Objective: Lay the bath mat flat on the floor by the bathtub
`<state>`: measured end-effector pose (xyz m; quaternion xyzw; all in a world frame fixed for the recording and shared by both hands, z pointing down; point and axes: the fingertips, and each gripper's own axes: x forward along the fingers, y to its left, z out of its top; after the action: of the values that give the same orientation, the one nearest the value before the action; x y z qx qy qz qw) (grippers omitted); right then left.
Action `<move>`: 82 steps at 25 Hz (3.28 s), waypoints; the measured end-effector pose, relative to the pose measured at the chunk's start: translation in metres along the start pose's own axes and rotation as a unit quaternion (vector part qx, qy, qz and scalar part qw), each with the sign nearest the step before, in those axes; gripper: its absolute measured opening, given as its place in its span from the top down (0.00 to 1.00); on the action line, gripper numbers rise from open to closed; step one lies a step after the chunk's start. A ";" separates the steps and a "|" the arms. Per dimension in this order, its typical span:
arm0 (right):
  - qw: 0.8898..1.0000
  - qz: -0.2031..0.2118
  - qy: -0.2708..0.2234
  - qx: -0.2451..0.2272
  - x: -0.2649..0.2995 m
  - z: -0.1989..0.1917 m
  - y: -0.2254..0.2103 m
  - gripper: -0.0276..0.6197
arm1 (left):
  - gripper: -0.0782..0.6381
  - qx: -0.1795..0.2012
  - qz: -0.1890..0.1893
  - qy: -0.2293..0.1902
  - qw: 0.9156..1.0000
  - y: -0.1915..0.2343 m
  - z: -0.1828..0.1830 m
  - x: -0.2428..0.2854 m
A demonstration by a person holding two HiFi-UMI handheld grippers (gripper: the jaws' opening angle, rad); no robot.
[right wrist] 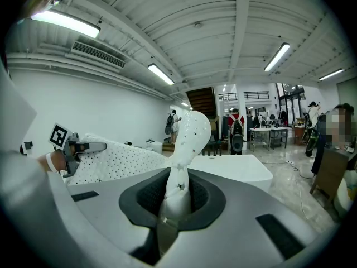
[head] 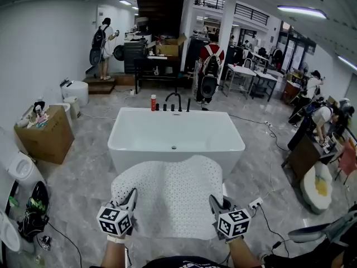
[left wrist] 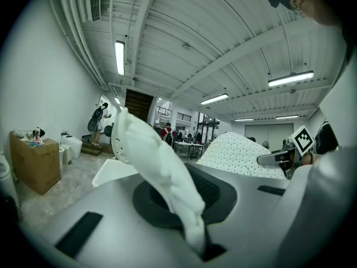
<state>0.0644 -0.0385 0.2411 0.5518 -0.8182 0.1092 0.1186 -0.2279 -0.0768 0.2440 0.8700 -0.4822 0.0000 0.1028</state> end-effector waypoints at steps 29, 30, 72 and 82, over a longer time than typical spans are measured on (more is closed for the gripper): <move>1.000 0.014 0.016 -0.011 0.013 -0.002 0.003 0.89 | 0.86 -0.016 0.005 0.003 1.000 0.007 -0.011 0.001; 1.000 0.015 0.015 -0.010 0.016 0.000 0.000 0.89 | 0.86 -0.015 0.006 0.003 1.000 0.008 -0.010 0.004; 0.999 0.031 -0.026 0.028 0.079 0.051 -0.138 0.89 | 0.86 0.032 0.053 0.006 0.998 -0.011 0.044 0.116; 1.000 0.003 -0.018 0.015 0.062 0.044 -0.102 0.89 | 0.86 0.021 0.032 0.001 0.999 0.011 0.038 0.084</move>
<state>0.1333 -0.1437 0.2238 0.5535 -0.8199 0.1120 0.0947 -0.1963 -0.1598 0.2172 0.8562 -0.5095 0.0140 0.0847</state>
